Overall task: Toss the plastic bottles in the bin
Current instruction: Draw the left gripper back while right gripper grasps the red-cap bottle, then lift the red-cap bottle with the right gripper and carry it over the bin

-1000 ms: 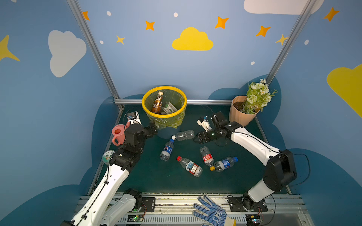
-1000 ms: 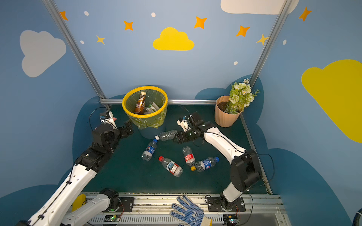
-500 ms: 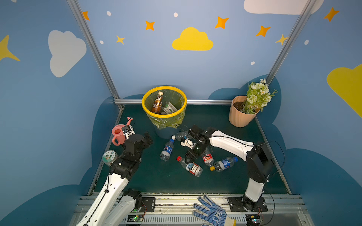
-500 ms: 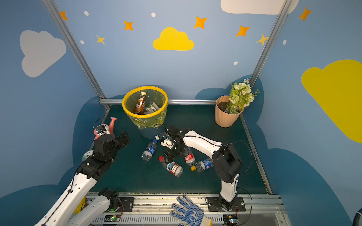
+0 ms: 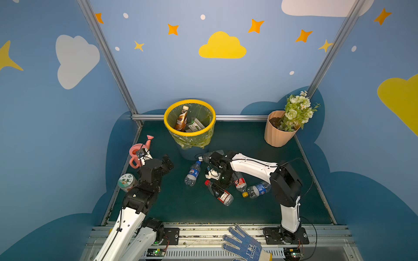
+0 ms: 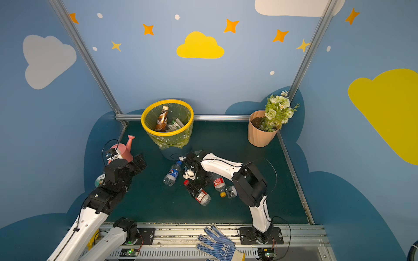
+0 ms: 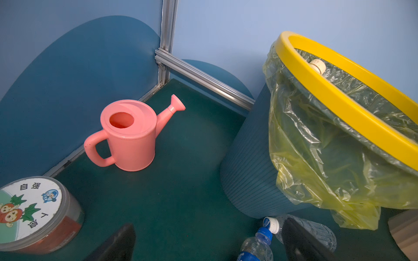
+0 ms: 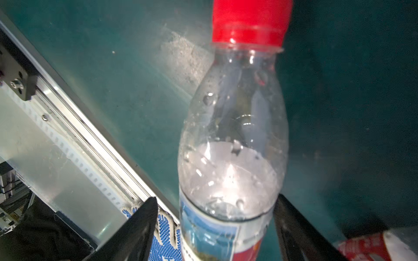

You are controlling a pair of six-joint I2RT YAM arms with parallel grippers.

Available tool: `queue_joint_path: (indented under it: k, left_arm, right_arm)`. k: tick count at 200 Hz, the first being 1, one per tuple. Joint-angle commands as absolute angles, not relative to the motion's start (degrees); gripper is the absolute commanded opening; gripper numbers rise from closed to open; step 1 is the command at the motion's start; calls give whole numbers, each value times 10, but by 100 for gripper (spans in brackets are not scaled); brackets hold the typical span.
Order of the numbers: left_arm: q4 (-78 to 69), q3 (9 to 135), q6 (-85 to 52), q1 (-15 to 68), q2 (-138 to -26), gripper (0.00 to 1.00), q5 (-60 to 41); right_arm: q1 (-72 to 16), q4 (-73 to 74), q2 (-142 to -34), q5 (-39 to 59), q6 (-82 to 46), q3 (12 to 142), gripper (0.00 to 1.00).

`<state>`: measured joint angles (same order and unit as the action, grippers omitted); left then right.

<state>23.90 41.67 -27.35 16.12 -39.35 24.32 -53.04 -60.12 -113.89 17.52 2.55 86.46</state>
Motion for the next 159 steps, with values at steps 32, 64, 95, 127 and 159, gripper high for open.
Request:
queue_joint_path:
  k: [32, 64, 95, 127, 159]
  left_arm:
    - [253, 411, -279, 159, -389, 100, 256]
    - [254, 411, -280, 159, -390, 100, 254]
    - [258, 411, -279, 159, -388, 100, 260]
    - [259, 411, -278, 159, -383, 100, 264]
    - [260, 406, -280, 159, -385, 100, 265]
  right_arm:
    - [-538, -635, -1172, 142, 30, 882, 78]
    - [-540, -636, -1191, 141, 23, 895, 78]
    - [-541, -634, -1194, 147, 21, 899, 66]
    - [-537, -631, -1181, 151, 29, 895, 55]
    - [-517, -601, -1132, 184, 28, 880, 53]
